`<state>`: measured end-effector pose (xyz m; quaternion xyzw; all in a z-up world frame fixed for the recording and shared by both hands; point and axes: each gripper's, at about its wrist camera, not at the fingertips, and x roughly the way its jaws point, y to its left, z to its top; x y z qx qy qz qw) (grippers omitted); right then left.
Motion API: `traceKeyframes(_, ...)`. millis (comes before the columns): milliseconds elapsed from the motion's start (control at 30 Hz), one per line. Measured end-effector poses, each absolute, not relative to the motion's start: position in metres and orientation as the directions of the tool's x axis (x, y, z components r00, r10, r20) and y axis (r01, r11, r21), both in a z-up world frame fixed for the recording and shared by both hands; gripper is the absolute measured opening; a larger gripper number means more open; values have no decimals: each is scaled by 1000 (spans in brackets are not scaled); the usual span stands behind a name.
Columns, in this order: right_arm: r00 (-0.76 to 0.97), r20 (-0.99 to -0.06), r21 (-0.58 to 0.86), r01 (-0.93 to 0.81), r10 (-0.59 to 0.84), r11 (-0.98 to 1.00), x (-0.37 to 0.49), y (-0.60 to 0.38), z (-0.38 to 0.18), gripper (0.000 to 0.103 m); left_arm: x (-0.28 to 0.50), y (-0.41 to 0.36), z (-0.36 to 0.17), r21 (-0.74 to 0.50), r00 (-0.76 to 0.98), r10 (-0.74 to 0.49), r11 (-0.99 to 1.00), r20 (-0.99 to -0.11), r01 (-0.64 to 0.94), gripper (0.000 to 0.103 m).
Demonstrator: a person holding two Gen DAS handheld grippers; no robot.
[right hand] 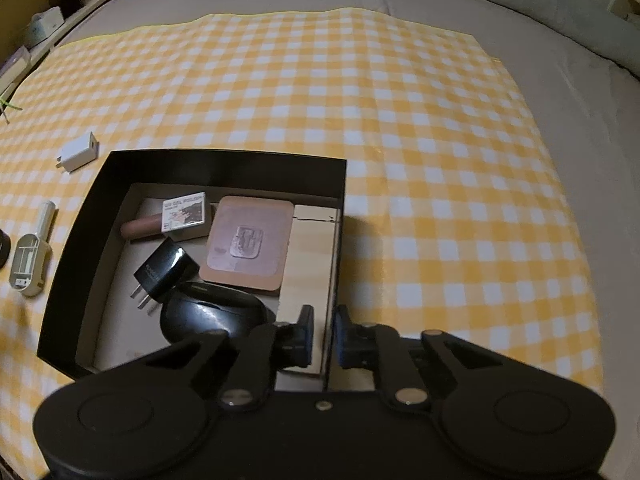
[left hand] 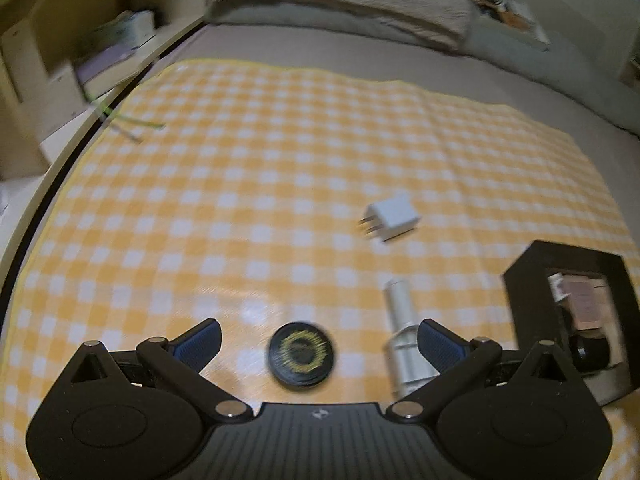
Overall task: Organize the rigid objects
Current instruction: 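Move the left tool to the black gold-printed tin and close on it, then carry the black tin with the left tool into the box and release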
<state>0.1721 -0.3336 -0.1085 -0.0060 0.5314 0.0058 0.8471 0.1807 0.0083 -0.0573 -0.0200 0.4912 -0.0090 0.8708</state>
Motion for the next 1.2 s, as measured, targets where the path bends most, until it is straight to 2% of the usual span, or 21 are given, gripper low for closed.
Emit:
traceKeyframes(200, 441, -898, -2, -4, 0, 1000, 170, -339, -106, 4, 182, 17, -78, -6, 465, 4, 1000, -885, -21, 100)
traceKeyframes(267, 442, -897, 0, -2, 1, 1000, 168, -339, -106, 3, 183, 20, -84, -10, 454, 7, 999, -891, -36, 92)
traceKeyframes(433, 443, -897, 1, -1, 1, 1000, 167, -339, -105, 4, 188, 29, -99, -64, 411, -29, 995, -911, -72, 63)
traceKeyframes(533, 443, -897, -1, -1, -1, 1000, 166, -339, -104, 4, 188, 28, -100, -96, 425, -63, 994, -903, -57, 56)
traceKeyframes(900, 443, -897, 3, 0, 3, 1000, 166, -338, -104, 4, 192, 8, -107, -58, 423, -49, 998, -905, -8, 56)
traceKeyframes(933, 443, -897, 2, 0, 2, 1000, 166, -338, -104, 4, 193, 8, -107, -55, 426, -46, 998, -904, -9, 51)
traceKeyframes(1033, 442, -897, 1, 0, 1, 1000, 166, -339, -104, 4, 194, 9, -107, -47, 428, -42, 999, -903, -1, 51)
traceKeyframes(1200, 442, -897, 0, 0, 0, 1000, 165, -338, -103, 5, 195, 14, -97, -105, 432, -88, 994, -897, -16, 51)
